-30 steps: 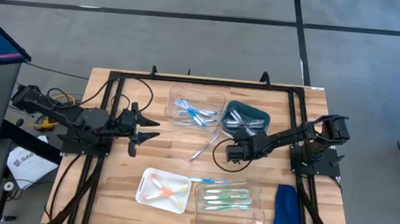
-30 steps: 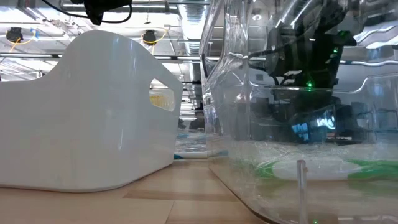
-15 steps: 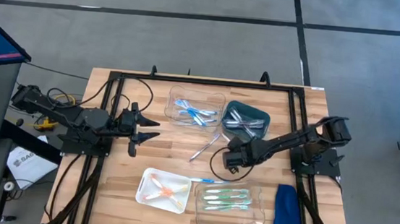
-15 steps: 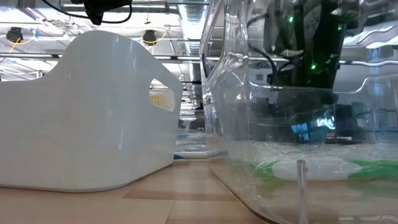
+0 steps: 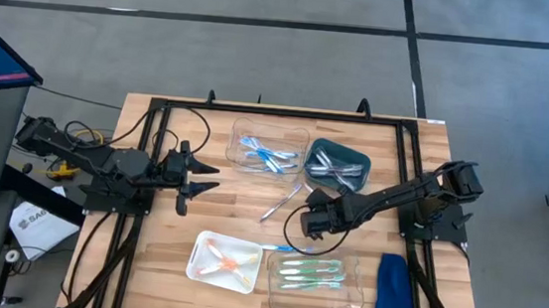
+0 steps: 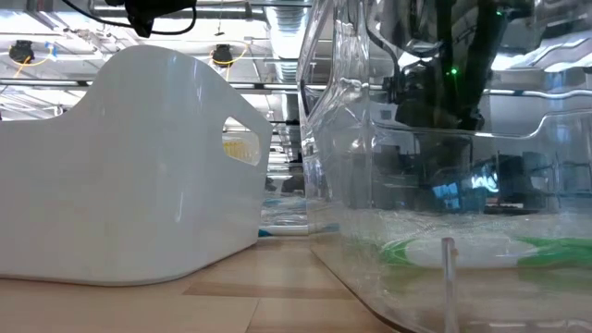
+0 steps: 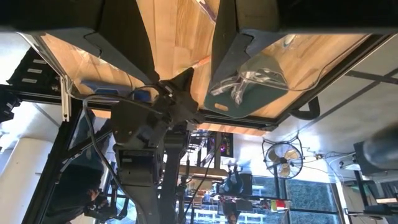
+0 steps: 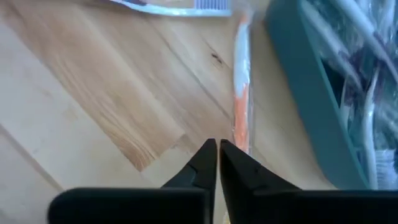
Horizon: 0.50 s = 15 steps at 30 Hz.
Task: Pick & Place Toothbrushes
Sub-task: Put the orange toothbrush into the white bin
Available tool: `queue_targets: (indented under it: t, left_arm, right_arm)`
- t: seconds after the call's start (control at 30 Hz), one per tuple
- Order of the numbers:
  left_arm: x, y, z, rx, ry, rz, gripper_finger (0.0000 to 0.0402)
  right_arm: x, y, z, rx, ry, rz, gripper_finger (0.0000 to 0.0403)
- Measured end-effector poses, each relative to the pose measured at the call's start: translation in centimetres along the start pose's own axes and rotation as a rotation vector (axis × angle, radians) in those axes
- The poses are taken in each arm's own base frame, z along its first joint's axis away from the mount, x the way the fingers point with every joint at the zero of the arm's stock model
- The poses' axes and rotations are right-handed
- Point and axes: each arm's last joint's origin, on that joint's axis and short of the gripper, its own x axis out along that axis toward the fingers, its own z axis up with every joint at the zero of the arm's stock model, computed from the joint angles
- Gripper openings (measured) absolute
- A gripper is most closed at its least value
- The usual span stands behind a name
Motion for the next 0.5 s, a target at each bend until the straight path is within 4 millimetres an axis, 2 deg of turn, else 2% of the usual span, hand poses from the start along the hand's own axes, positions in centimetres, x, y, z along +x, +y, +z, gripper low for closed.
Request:
queue_targets:
  t: [0.23, 0.5]
  left_arm:
    - [0.0, 0.0, 0.0, 0.000, 0.000, 0.000, 0.0153]
    - [0.0, 0.0, 0.0, 0.000, 0.000, 0.000, 0.0153]
  right_arm:
    - [0.9, -0.8, 0.7, 0.118, 0.064, -0.004, 0.0073]
    - [1.3, -1.5, 1.3, 0.141, 0.069, -0.018, 0.0151]
